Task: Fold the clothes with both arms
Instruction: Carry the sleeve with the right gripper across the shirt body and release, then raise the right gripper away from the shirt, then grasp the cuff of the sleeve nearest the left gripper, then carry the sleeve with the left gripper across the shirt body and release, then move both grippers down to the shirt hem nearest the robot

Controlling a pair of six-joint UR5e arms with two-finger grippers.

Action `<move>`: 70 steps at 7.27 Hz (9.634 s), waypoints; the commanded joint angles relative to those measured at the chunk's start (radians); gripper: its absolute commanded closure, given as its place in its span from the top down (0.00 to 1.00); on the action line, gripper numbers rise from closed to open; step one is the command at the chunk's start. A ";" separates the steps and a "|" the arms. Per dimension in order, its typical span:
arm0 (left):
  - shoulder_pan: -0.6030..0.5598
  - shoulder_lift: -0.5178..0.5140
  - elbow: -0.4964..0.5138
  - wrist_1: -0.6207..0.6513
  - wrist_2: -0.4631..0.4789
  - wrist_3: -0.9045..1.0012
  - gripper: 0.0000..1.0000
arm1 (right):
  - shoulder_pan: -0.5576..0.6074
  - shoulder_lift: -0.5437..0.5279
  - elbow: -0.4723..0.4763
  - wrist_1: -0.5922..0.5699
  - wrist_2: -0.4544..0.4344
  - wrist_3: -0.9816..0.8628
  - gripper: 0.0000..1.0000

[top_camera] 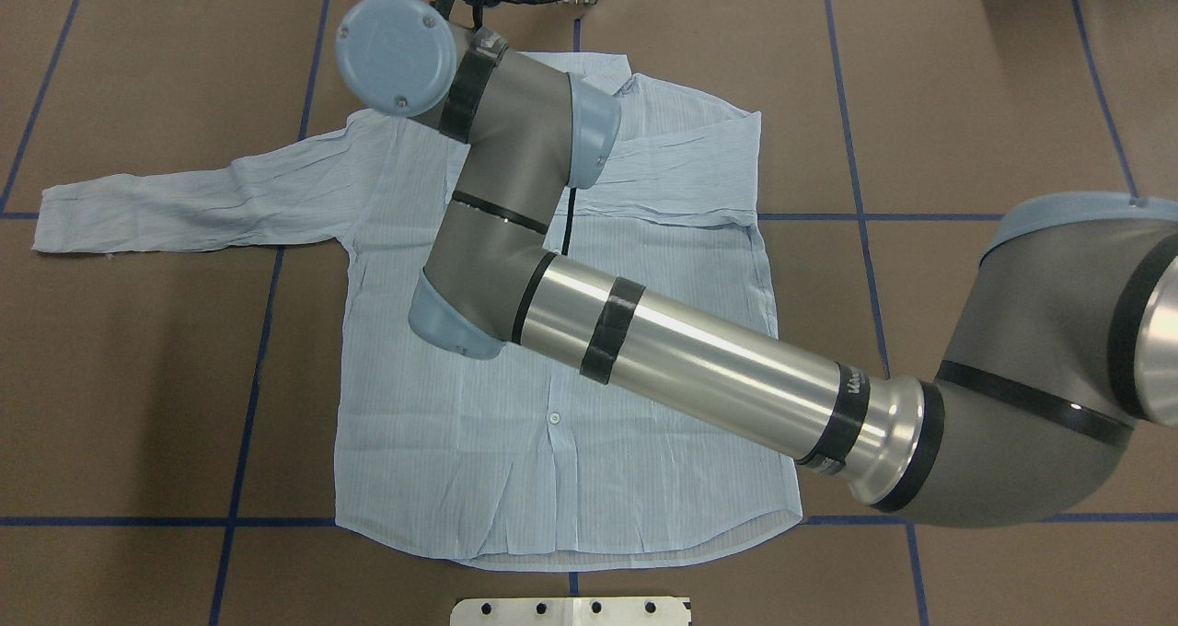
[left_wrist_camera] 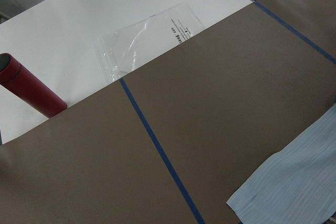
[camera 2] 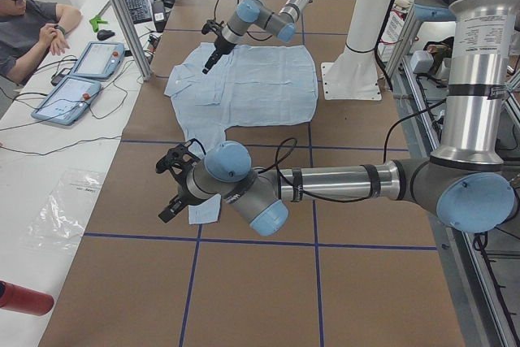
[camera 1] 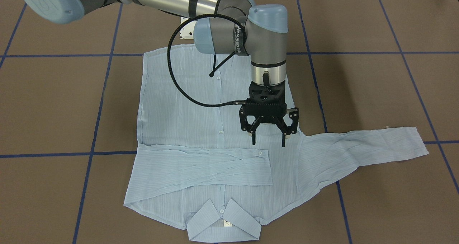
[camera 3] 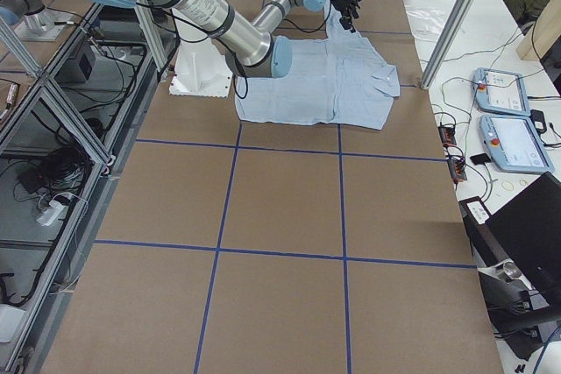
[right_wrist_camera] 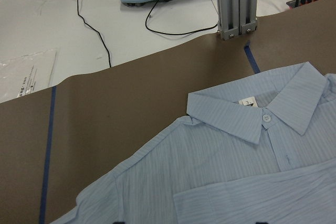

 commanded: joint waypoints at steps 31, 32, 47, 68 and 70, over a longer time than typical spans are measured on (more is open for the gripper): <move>0.597 -0.010 0.328 -0.695 0.456 -1.050 0.00 | 0.554 -0.800 0.648 -0.025 0.688 -0.728 1.00; 0.597 -0.042 0.310 -0.698 0.433 -1.048 0.00 | 0.554 -0.800 0.649 -0.027 0.688 -0.723 1.00; 1.040 -0.708 0.188 -0.405 0.726 -1.194 0.00 | 0.554 -0.817 0.683 -0.027 0.692 -0.714 1.00; 1.440 -0.030 -0.582 0.503 0.881 -1.495 1.00 | -0.415 -1.182 1.128 -0.039 -0.201 0.101 1.00; 1.447 -0.032 -0.580 0.543 0.879 -1.496 0.98 | -0.415 -1.182 1.128 -0.039 -0.201 0.101 1.00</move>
